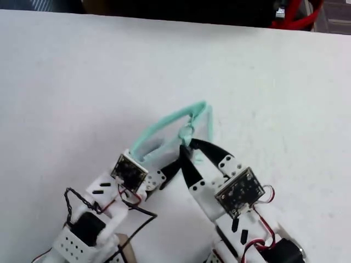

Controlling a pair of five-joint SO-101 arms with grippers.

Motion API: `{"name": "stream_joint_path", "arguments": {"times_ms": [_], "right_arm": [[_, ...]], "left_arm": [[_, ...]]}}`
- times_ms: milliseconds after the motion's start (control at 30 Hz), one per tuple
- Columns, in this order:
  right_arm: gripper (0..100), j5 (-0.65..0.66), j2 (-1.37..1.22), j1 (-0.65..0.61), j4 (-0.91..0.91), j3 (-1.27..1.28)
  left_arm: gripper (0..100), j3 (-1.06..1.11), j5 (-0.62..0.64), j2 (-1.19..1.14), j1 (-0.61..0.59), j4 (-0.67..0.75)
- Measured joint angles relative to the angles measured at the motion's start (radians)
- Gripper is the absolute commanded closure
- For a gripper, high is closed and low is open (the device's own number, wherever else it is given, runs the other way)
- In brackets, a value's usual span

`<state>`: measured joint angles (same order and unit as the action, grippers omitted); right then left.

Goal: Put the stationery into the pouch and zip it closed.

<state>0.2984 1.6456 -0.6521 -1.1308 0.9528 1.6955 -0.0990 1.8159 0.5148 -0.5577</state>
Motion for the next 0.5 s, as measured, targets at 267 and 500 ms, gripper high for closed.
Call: {"name": "stream_joint_path", "arguments": {"times_ms": [267,500], "right_arm": [[83.7,0.025,0.002,0.0,-0.034,-0.002],[74.1,0.213,0.008,-0.017,-0.236,-0.117]], "left_arm": [[78,0.0,0.0,0.0,0.0,0.0],[95,0.0,-0.021,0.0,0.0,0.0]]}}
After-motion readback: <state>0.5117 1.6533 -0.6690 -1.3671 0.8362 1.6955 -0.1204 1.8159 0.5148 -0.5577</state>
